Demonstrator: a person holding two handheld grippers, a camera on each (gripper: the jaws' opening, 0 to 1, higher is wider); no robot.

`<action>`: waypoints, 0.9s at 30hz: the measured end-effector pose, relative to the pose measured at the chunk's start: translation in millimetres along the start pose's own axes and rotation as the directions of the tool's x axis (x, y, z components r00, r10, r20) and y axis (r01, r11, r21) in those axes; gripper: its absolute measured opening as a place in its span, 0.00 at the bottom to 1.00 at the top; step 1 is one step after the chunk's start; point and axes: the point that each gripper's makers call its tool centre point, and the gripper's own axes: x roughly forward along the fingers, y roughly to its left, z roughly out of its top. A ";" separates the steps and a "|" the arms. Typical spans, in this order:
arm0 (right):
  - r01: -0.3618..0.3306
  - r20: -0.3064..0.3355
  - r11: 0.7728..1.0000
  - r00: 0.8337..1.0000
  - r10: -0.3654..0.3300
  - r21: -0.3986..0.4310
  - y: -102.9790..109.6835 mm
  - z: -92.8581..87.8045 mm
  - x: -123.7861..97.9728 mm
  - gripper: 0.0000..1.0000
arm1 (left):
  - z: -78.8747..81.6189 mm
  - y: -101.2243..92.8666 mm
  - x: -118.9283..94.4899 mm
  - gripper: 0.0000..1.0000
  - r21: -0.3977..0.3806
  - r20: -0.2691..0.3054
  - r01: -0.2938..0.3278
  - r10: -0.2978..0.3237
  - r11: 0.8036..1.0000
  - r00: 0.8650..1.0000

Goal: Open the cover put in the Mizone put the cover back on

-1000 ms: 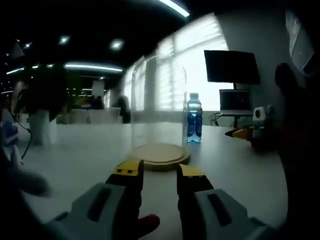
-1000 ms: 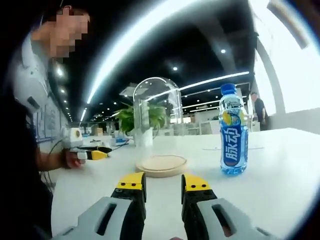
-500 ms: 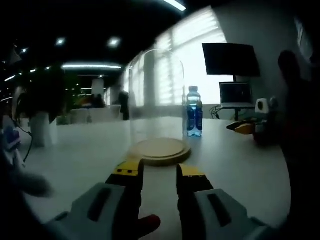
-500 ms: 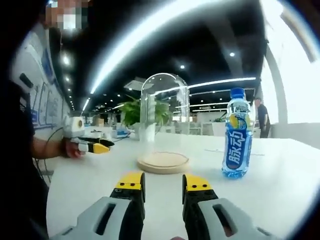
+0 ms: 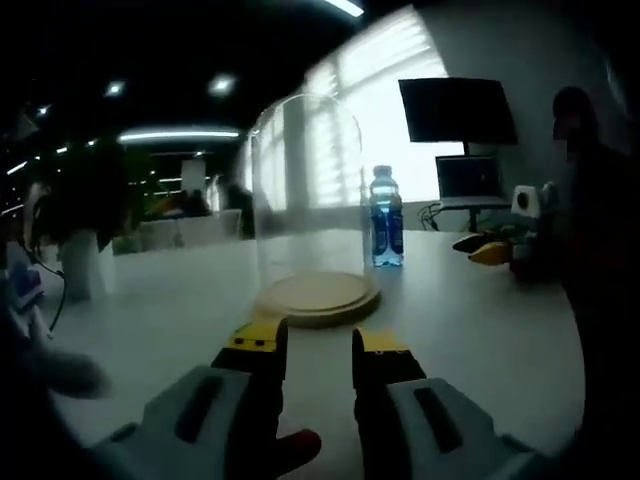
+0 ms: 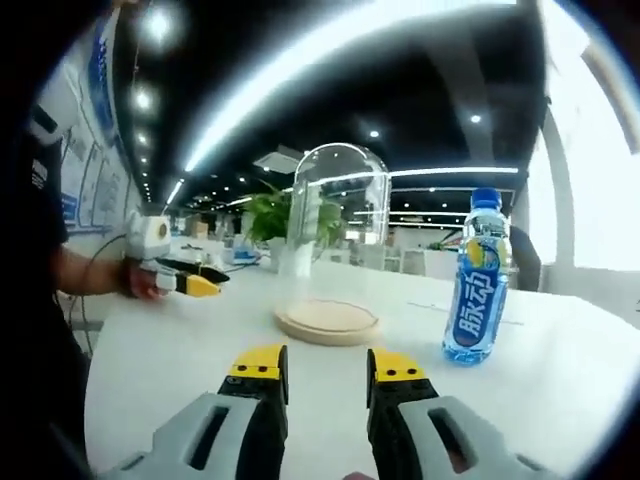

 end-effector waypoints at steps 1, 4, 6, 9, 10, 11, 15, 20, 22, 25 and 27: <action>-0.001 0.000 1.000 1.000 0.001 0.000 0.1 0.2 -0.3 0.26 | 0.2 0.4 0.0 0.19 -0.005 0.001 -0.001 0.001 1.000 1.000; 0.002 0.015 1.000 1.000 -0.002 0.010 -0.3 3.9 -0.9 0.27 | 1.0 1.7 -0.5 0.20 -0.023 0.004 -0.002 0.002 1.000 1.000; -0.001 0.021 1.000 1.000 0.001 0.020 -0.5 5.0 -1.3 0.27 | 0.6 2.2 -0.5 0.20 -0.027 0.001 -0.005 0.005 1.000 1.000; -0.004 0.023 1.000 1.000 0.003 0.026 -0.1 5.8 -1.4 0.27 | -1.0 3.2 -0.4 0.20 -0.033 -0.007 -0.007 0.007 0.999 1.000; -0.003 0.021 1.000 1.000 0.003 0.025 0.5 5.6 -1.0 0.28 | -1.6 3.4 -0.4 0.21 -0.033 -0.011 -0.009 0.009 0.999 1.000; 0.000 0.017 1.000 1.000 0.000 0.020 0.5 5.0 -0.8 0.28 | -1.7 3.4 -0.4 0.21 -0.034 -0.012 -0.009 0.009 0.999 1.000; 0.005 0.012 1.000 1.000 -0.006 0.015 -0.2 4.1 -0.7 0.28 | -1.5 3.0 -0.6 0.21 -0.035 -0.012 -0.009 0.008 0.999 1.000; 0.011 0.015 0.999 1.000 -0.011 0.042 -2.4 4.1 -0.8 0.28 | -0.4 3.5 -1.2 0.21 -0.038 -0.006 -0.011 0.011 0.999 1.000; 0.014 0.017 0.999 1.000 -0.014 0.048 -3.5 4.6 -1.7 0.28 | -0.6 3.5 -1.2 0.21 -0.039 -0.008 -0.011 0.010 0.999 1.000; 0.019 0.016 0.999 1.000 -0.020 0.048 -4.3 4.3 -2.2 0.28 | -0.3 3.9 -1.0 0.21 -0.048 -0.007 -0.006 0.005 0.999 1.000; 0.021 0.015 0.999 1.000 -0.022 0.045 -4.5 4.2 -2.1 0.28 | -0.5 7.4 -1.1 0.21 -0.051 -0.003 -0.012 0.012 0.999 1.000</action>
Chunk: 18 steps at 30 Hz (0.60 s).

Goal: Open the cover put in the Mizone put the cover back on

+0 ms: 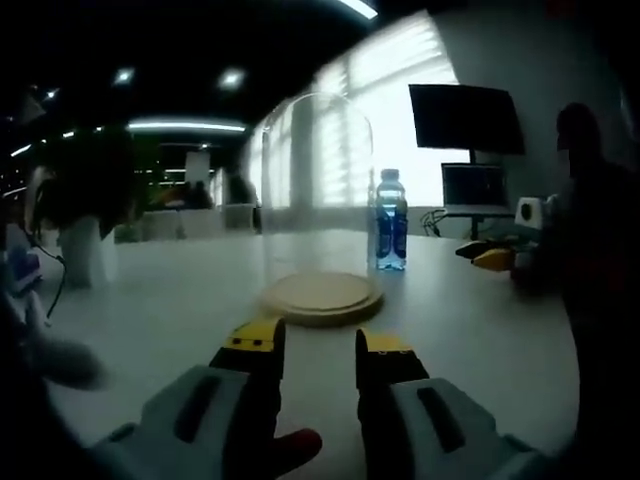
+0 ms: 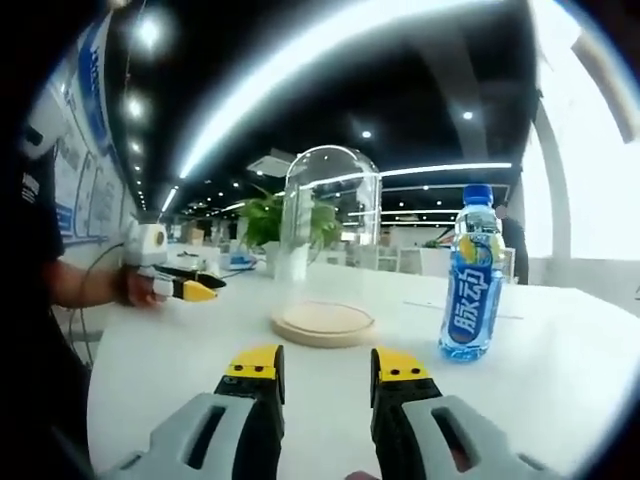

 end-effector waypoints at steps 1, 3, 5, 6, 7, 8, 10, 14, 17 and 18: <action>0.002 -0.002 1.000 1.000 -0.002 0.002 -0.2 -0.2 0.0 0.28 | -0.3 1.9 -0.1 0.21 -0.001 0.001 -0.001 0.001 1.000 1.000; 0.008 0.004 1.000 1.000 -0.008 0.003 -0.9 1.1 0.2 0.28 | -0.2 3.5 -0.1 0.21 -0.009 0.005 -0.001 0.001 1.000 1.000; 0.008 0.011 1.000 1.000 -0.009 0.017 -1.3 2.5 -0.3 0.28 | -0.5 5.2 0.2 0.21 -0.008 0.005 -0.004 0.004 1.000 1.000; 0.012 0.015 1.000 1.000 -0.013 0.021 -2.1 3.3 -0.7 0.28 | -0.5 5.8 0.4 0.21 -0.009 0.006 -0.005 0.005 1.000 1.000; 0.017 0.018 1.000 1.000 -0.017 0.025 -3.1 3.7 -1.0 0.28 | -0.7 6.2 0.6 0.21 -0.010 0.005 -0.005 0.005 1.000 1.000; 0.020 0.020 0.999 1.000 -0.020 0.032 -3.9 4.2 -1.2 0.28 | -1.0 6.5 0.8 0.21 -0.011 0.005 -0.005 0.005 1.000 1.000; 0.021 0.027 0.999 0.999 -0.023 0.044 -4.6 5.6 -1.4 0.28 | -1.9 7.4 1.6 0.21 -0.009 0.001 -0.004 0.004 1.000 1.000; 0.019 0.030 0.998 0.999 -0.021 0.053 -4.4 6.4 -1.0 0.28 | -1.4 9.2 2.9 0.21 -0.007 0.000 -0.005 0.005 1.000 1.000; 0.023 0.027 0.999 0.999 -0.025 0.044 -3.7 7.6 0.3 0.28 | -1.0 10.6 4.2 0.21 -0.004 -0.003 -0.007 0.007 1.000 1.000; 0.021 0.028 0.999 0.999 -0.022 0.041 -2.8 8.1 0.8 0.28 | -0.9 11.4 4.9 0.21 -0.001 -0.004 -0.009 0.009 1.000 1.000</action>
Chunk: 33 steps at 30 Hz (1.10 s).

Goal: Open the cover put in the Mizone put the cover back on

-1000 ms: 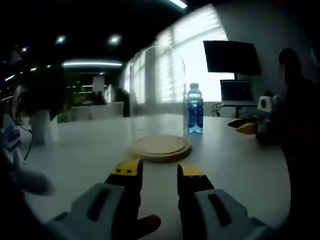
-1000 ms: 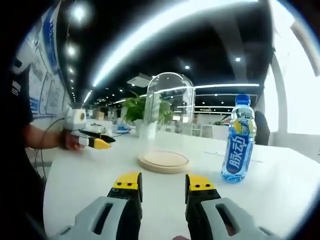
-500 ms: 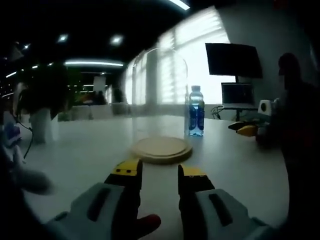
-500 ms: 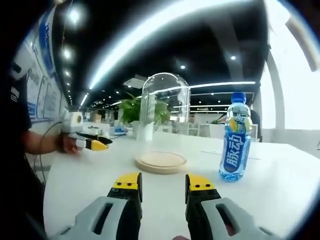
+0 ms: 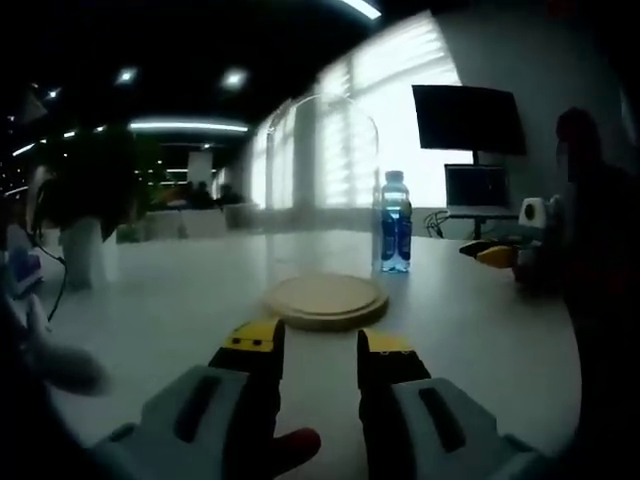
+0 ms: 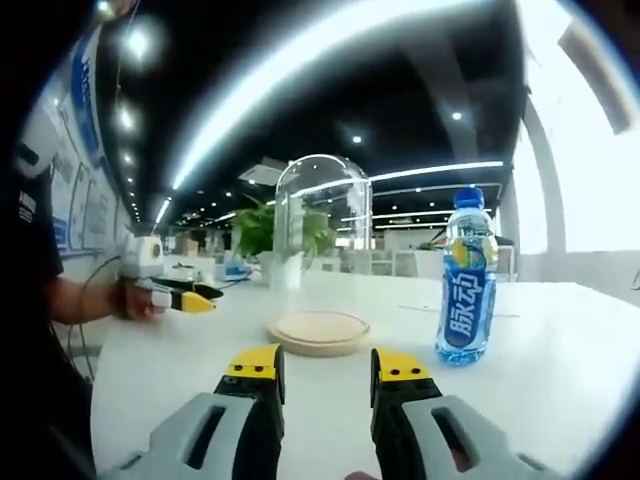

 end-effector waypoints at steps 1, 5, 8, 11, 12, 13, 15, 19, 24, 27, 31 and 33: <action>-0.004 -0.003 1.000 1.000 0.004 -0.003 1.2 0.3 1.0 0.28 | -0.4 0.7 0.8 0.21 0.003 -0.004 -0.002 0.002 1.000 1.000; -0.017 -0.015 1.000 1.000 0.017 -0.006 3.6 0.4 5.0 0.29 | -2.7 1.3 3.2 0.22 0.024 -0.024 -0.002 0.003 1.000 1.000; -0.019 -0.023 1.000 1.000 0.019 -0.008 3.5 -0.1 7.5 0.30 | -2.0 4.4 6.1 0.22 0.047 -0.029 -0.007 0.009 0.999 1.000; -0.023 -0.026 1.000 0.999 0.023 -0.006 3.8 0.9 10.0 0.30 | 1.4 7.1 7.9 0.22 0.033 -0.020 -0.011 0.011 0.999 1.000; -0.023 -0.024 1.000 0.999 0.023 -0.002 3.9 2.7 11.4 0.30 | 2.6 7.4 8.9 0.22 0.031 -0.018 -0.011 0.012 0.999 1.000; -0.022 -0.025 1.000 0.999 0.022 -0.001 3.9 3.8 13.3 0.30 | 3.5 7.4 9.5 0.22 0.035 -0.017 -0.011 0.011 0.999 1.000; -0.020 -0.029 1.000 0.999 0.020 -0.008 2.9 4.8 16.3 0.30 | 5.3 8.6 11.2 0.22 0.039 -0.014 -0.012 0.013 0.999 1.000; -0.021 -0.025 1.000 0.999 0.021 -0.006 -0.5 7.2 23.6 0.30 | 7.1 11.1 14.9 0.22 0.039 -0.013 -0.013 0.014 0.999 1.000; -0.014 -0.028 1.000 1.000 0.014 -0.005 -5.1 8.9 28.4 0.30 | 7.8 13.4 18.6 0.22 0.027 -0.007 -0.016 0.016 1.000 1.000; -0.018 -0.021 1.000 1.000 0.018 0.002 -7.9 11.7 30.0 0.30 | 7.9 15.0 20.5 0.22 0.026 -0.007 -0.016 0.017 1.000 1.000; -0.018 -0.011 1.000 1.000 0.018 0.000 -11.5 17.4 34.0 0.30 | 10.4 19.4 24.1 0.22 0.012 0.001 -0.025 0.025 1.000 1.000; -0.018 -0.009 1.000 1.000 0.018 -0.003 -12.6 20.2 35.2 0.30 | 10.7 19.7 25.2 0.22 0.010 0.001 -0.024 0.024 1.000 1.000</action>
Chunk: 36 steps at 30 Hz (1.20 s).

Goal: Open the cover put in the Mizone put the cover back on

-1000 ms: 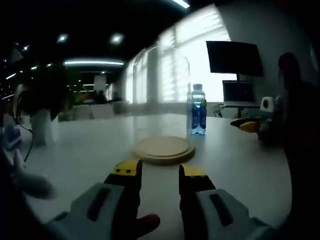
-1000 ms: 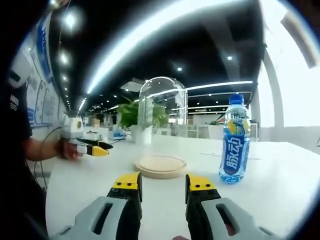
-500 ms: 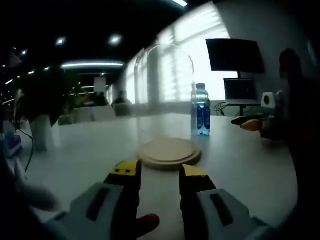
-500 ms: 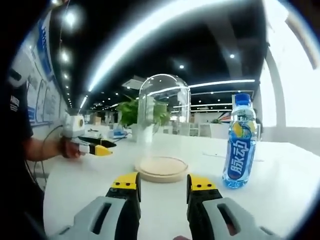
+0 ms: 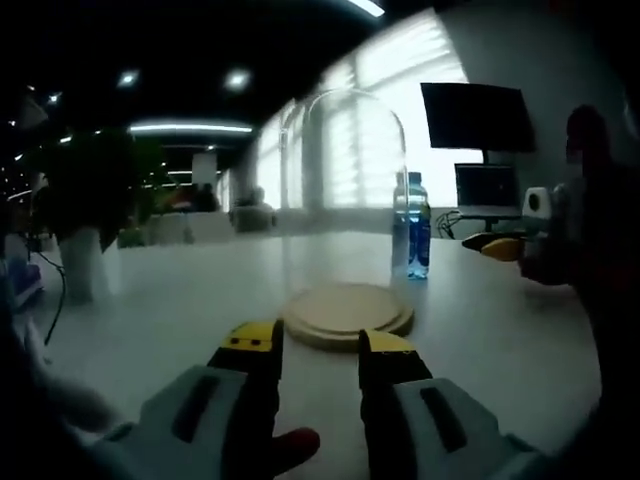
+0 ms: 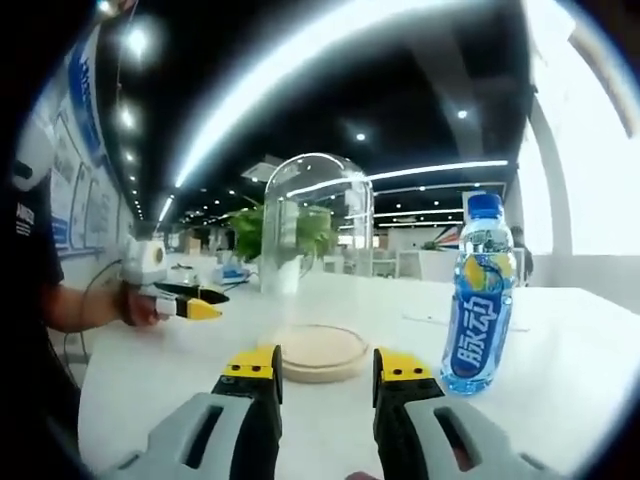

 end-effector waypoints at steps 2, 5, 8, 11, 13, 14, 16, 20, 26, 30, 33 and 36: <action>-0.004 0.004 1.000 1.000 0.004 0.002 -0.4 2.0 1.5 0.30 | 0.6 0.7 1.8 0.22 0.007 -0.003 -0.002 0.002 1.000 1.000; -0.009 0.006 1.000 1.000 0.009 -0.001 -1.1 2.8 3.5 0.30 | 4.6 1.7 3.6 0.22 0.022 0.003 -0.003 0.003 1.000 1.000; -0.015 0.004 1.000 1.000 0.015 0.000 -2.5 1.9 5.6 0.30 | 4.9 3.5 4.6 0.22 0.022 0.009 -0.004 0.004 1.000 1.000; -0.027 0.013 1.000 1.000 0.027 0.004 -2.9 0.1 6.4 0.30 | -0.8 7.1 5.3 0.22 0.007 0.003 -0.008 0.008 1.000 1.000; -0.025 0.027 0.999 0.999 0.024 0.030 -4.8 -1.9 6.4 0.30 | -4.5 8.1 5.5 0.22 0.003 -0.004 -0.008 0.008 1.000 1.000; -0.027 0.032 0.998 0.999 0.025 0.057 -5.3 -4.5 6.3 0.30 | -5.8 9.2 5.0 0.22 -0.002 -0.004 -0.009 0.009 1.000 1.000; -0.018 0.015 0.997 1.000 0.017 0.076 -6.5 -9.4 6.1 0.30 | -6.0 9.9 4.6 0.22 -0.015 -0.004 -0.007 0.007 1.000 1.000; -0.012 0.015 0.998 1.000 0.011 0.067 -7.0 -10.4 5.4 0.30 | -4.1 9.5 4.2 0.22 -0.020 0.005 -0.004 0.004 1.000 1.000; -0.005 -0.011 0.999 1.000 0.005 0.048 -7.3 -17.6 6.3 0.30 | -6.5 7.4 2.4 0.22 0.006 -0.004 -0.005 0.005 1.000 1.000; -0.011 -0.013 0.998 1.000 0.011 0.063 -6.5 -18.2 8.3 0.30 | -4.5 9.2 0.4 0.22 -0.005 0.006 -0.013 0.013 1.000 1.000; -0.014 -0.013 0.998 1.000 0.015 0.060 -4.3 -18.4 8.2 0.30 | -4.6 10.4 -0.7 0.22 -0.011 0.007 -0.019 0.019 1.000 1.000; -0.019 -0.015 0.998 1.000 0.020 0.052 -2.6 -18.7 7.9 0.30 | -5.2 10.5 -0.1 0.22 -0.019 0.004 -0.018 0.019 1.000 1.000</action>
